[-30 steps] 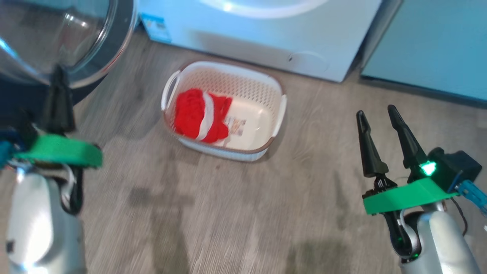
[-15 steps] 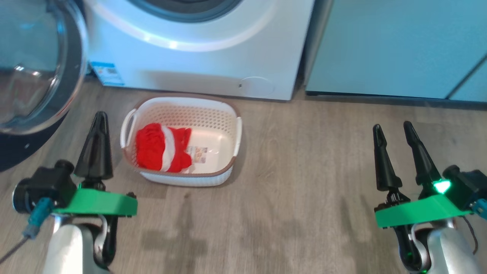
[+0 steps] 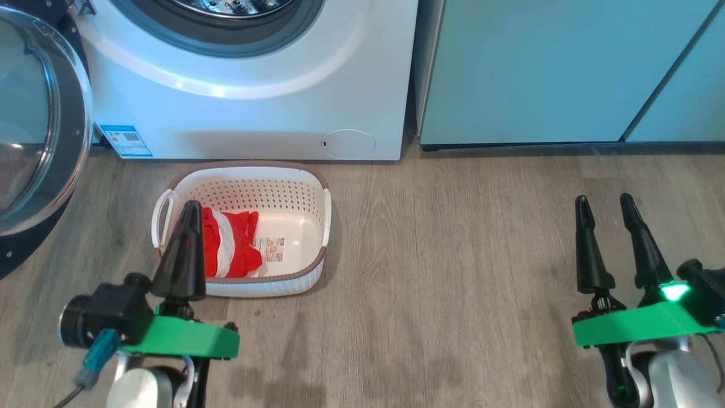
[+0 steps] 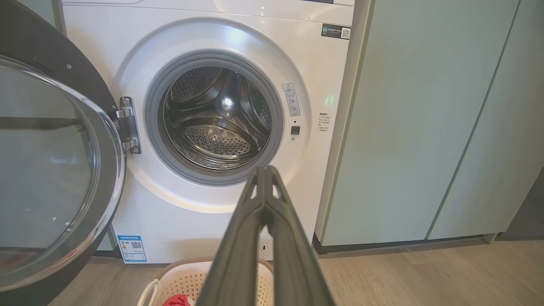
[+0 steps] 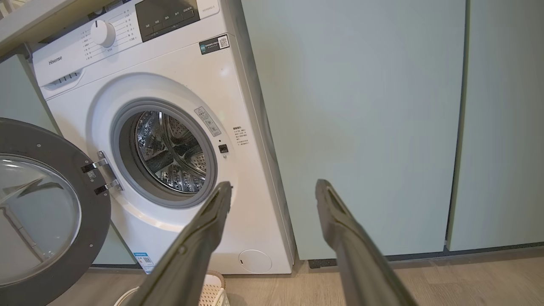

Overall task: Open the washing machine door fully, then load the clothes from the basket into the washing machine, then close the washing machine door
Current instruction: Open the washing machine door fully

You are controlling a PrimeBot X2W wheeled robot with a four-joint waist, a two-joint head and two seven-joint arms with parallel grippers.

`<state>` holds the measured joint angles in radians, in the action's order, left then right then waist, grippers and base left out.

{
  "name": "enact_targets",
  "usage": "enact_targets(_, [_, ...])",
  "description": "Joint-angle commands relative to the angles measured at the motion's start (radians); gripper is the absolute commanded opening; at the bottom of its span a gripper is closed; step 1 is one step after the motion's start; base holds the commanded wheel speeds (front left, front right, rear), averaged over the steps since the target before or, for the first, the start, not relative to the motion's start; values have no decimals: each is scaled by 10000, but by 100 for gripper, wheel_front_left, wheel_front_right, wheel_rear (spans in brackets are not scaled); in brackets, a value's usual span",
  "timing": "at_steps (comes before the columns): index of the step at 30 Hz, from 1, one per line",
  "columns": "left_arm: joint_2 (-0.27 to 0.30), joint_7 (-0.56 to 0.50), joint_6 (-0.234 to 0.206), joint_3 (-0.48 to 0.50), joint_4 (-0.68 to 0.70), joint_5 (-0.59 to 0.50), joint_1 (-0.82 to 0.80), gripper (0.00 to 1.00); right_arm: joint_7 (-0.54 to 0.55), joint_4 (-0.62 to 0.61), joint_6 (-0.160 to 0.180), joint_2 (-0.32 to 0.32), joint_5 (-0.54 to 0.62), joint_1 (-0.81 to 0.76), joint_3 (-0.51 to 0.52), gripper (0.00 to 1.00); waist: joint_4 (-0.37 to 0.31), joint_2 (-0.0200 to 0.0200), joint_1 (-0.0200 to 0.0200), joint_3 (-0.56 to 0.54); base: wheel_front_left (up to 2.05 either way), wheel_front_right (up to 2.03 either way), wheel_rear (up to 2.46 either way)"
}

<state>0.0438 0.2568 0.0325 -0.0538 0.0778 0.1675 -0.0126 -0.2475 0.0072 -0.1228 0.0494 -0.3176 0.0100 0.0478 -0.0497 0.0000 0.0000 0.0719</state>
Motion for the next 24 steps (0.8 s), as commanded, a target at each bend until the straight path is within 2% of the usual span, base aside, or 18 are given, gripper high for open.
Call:
enact_targets(1, [66, 49, -101, 240, 377, 64, -92, 0, -90, -275, -79, 8, 38, 155, -160, 100, -8, 0, 0, -18, 0, 0, 0])
enact_targets(4, [66, 49, -183, 164, 333, 82, -48, 0, -102, -238, -79, 8, 42, 164, -78, 100, 3, 0, 0, -36, 0, 0, 0])
enact_targets(5, [66, 49, -204, 145, 323, 72, -54, 36, -105, -233, -79, 8, 39, 172, -59, 100, 14, 0, 0, -40, 0, 0, 0])
enact_targets(6, [66, 49, -235, 135, 312, 72, -59, 80, -108, -232, -79, 8, 38, 179, -49, 100, 26, 0, 0, -39, 0, 0, 0])
enact_targets(7, [65, 49, -252, 121, 288, 76, -60, 100, -110, -233, -79, 8, 41, 186, -48, 100, 39, 0, 0, -33, 0, 0, 0])
enact_targets(17, [65, 49, -102, -31, -125, 12, -73, 100, -128, -219, -79, 8, 17, 233, -83, 100, 125, 0, 0, 23, 0, 0, 0])
enact_targets(24, [65, 49, -471, -110, -315, 175, -50, 100, -134, -199, -79, 8, 84, 238, -79, 100, 151, 0, 0, -37, 0, 0, 0])
